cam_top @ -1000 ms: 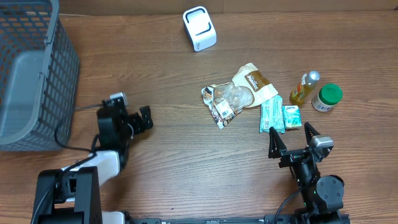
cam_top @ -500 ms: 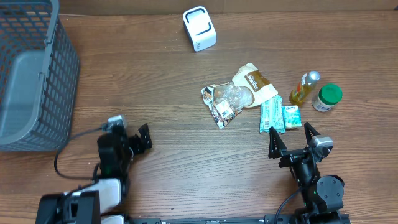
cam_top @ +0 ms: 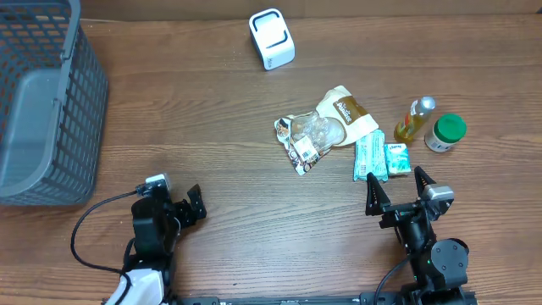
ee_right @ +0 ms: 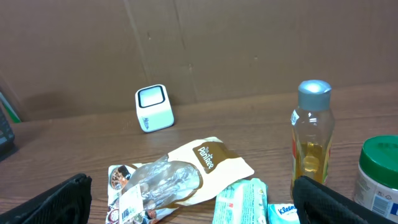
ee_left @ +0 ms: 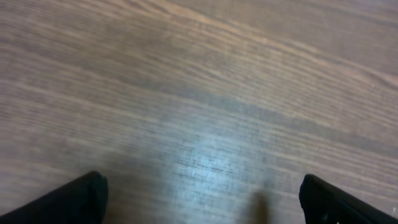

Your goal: Scan the item barcode

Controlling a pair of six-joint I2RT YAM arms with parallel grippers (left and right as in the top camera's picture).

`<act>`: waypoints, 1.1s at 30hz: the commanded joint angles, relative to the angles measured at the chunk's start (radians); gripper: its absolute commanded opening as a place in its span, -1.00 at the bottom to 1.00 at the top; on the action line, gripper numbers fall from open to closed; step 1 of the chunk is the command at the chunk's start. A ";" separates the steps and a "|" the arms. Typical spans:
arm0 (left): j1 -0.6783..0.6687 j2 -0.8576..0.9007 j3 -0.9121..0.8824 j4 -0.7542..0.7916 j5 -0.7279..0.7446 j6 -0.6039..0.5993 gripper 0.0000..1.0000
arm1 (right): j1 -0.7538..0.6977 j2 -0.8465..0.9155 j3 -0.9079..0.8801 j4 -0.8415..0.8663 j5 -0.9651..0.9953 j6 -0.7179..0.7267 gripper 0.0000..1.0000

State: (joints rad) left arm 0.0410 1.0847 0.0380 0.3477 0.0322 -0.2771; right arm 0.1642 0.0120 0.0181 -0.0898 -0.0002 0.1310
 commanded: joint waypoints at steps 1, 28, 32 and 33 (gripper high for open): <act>0.007 -0.113 -0.034 -0.117 -0.022 0.016 0.99 | -0.004 -0.007 -0.010 0.006 -0.003 0.003 1.00; 0.033 -0.966 -0.033 -0.426 -0.012 0.099 0.99 | -0.004 -0.007 -0.010 0.006 -0.003 0.003 1.00; 0.032 -0.966 -0.033 -0.426 -0.014 0.094 0.99 | -0.004 -0.007 -0.010 0.006 -0.003 0.003 1.00; 0.032 -0.966 -0.033 -0.426 -0.014 0.094 0.99 | -0.004 -0.007 -0.010 0.006 -0.003 0.003 1.00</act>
State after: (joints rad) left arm 0.0673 0.1299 0.0082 -0.0769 0.0113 -0.1802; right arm 0.1638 0.0128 0.0181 -0.0902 0.0002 0.1307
